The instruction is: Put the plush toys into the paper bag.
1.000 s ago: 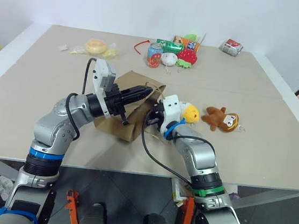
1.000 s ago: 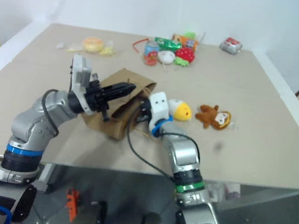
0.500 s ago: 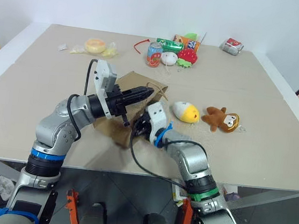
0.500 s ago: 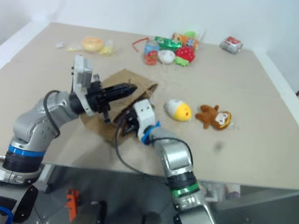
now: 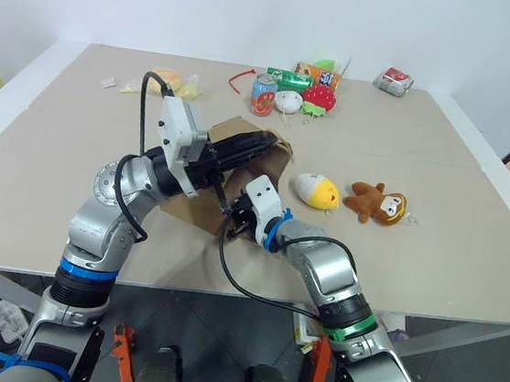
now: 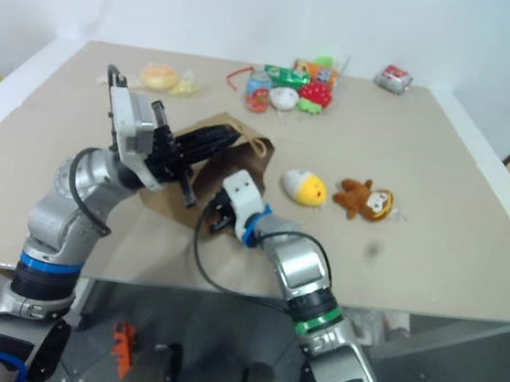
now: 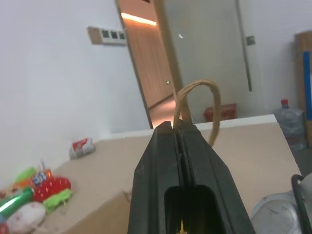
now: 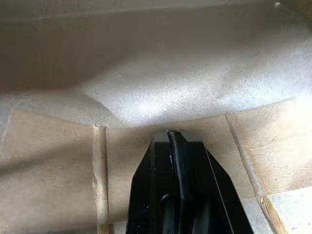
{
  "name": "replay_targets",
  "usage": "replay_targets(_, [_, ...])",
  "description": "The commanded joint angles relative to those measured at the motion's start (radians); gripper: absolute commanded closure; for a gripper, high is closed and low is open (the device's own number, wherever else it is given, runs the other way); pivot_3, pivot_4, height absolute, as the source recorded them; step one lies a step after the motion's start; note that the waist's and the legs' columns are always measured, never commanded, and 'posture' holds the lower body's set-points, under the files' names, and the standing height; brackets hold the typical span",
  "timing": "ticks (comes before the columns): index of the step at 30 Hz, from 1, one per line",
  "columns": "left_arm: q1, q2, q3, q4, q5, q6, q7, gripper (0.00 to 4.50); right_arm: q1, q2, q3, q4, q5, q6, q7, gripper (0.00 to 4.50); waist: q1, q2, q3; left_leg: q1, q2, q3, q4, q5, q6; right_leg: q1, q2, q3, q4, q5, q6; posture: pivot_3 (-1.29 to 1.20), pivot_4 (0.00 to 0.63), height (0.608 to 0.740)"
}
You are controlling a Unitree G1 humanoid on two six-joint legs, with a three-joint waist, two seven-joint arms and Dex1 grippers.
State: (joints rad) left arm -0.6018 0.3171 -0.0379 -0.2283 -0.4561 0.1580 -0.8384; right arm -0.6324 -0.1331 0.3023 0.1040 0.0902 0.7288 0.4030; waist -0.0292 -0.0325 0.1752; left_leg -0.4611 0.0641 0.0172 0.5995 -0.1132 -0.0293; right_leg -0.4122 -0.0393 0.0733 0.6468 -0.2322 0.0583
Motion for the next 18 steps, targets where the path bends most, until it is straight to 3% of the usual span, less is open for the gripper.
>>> replay_targets(1, [-0.021, -0.011, -0.008, -0.046, 0.015, -0.071, -0.003, 4.50, 0.025, -0.013, -0.002, 0.045, -0.031, 0.040, -0.021, 4.46, 0.000, 0.000, 0.000, 0.000, 0.000, 0.000, 0.000, 0.000, 0.000, 0.000, 0.000, 0.000, 0.000, 0.000, 0.000, 0.00, 0.150, 0.740])
replay_targets(7, [0.004, -0.006, -0.009, -0.007, 0.016, -0.068, -0.008, 4.50, 0.022, -0.010, -0.022, 0.042, -0.023, 0.031, -0.031, 4.46, 0.000, 0.000, 0.000, 0.000, 0.000, 0.000, 0.000, 0.000, 0.000, 0.000, 0.000, 0.000, 0.000, 0.000, 0.000, 0.00, 0.150, 0.740])
replay_targets(12, [0.094, 0.027, -0.028, 0.074, 0.062, -0.120, -0.065, 4.50, 0.006, 0.012, -0.136, -0.003, 0.066, -0.008, -0.011, 4.46, 0.000, 0.000, 0.000, 0.000, 0.000, 0.000, 0.000, 0.000, 0.000, 0.000, 0.000, 0.000, 0.000, 0.000, 0.000, 0.00, 0.150, 0.740])
replay_targets(18, [0.152, 0.025, -0.024, 0.147, 0.085, -0.184, -0.082, 4.50, 0.039, -0.049, -0.207, -0.076, 0.131, 0.041, 0.054, 4.46, 0.000, 0.000, 0.000, -0.002, 0.000, 0.001, 0.000, 0.000, 0.000, -0.003, 0.000, 0.000, 0.000, 0.000, 0.000, 0.00, 0.150, 0.740])
